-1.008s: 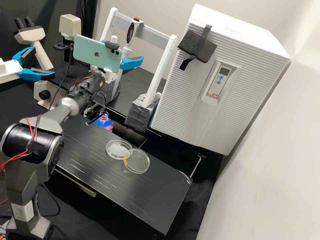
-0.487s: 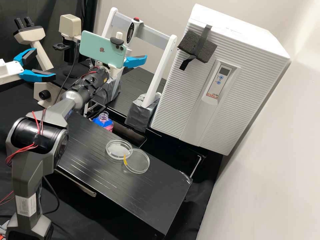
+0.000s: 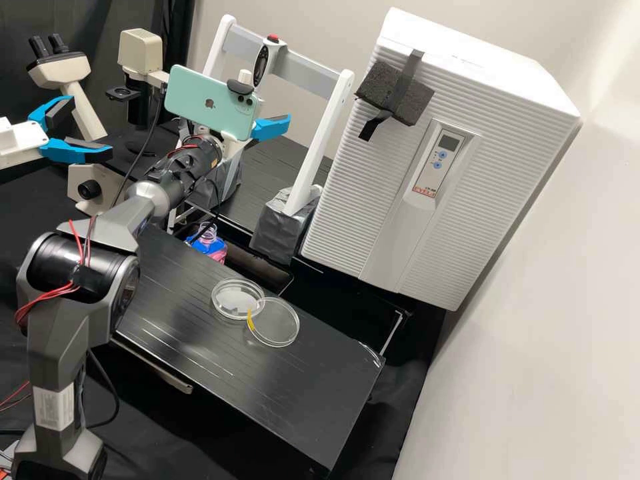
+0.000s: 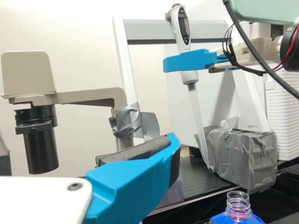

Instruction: Use the pipette

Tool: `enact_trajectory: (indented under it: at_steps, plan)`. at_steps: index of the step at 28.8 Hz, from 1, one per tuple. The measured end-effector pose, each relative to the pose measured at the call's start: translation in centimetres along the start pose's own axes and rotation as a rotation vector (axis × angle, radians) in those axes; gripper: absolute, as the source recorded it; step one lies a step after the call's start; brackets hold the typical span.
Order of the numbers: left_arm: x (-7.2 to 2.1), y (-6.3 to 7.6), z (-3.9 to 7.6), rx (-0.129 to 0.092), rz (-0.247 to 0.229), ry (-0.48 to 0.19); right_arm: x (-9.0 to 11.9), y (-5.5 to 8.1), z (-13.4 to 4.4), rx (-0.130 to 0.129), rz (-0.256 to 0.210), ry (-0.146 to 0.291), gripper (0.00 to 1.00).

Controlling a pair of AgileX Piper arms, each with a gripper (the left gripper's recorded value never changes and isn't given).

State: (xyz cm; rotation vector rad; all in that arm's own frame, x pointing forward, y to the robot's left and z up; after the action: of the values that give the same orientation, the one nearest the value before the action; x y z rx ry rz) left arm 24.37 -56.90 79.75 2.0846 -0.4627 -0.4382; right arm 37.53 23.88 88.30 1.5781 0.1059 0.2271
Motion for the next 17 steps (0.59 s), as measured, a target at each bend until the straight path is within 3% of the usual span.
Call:
enact_trajectory:
  at_steps: [17]
  plan:
    - [0.0, -0.01, 0.04, 0.0, 0.0, -0.002, 0.05, 0.22, 0.23, -0.002, 0.006, -0.006, 0.0]
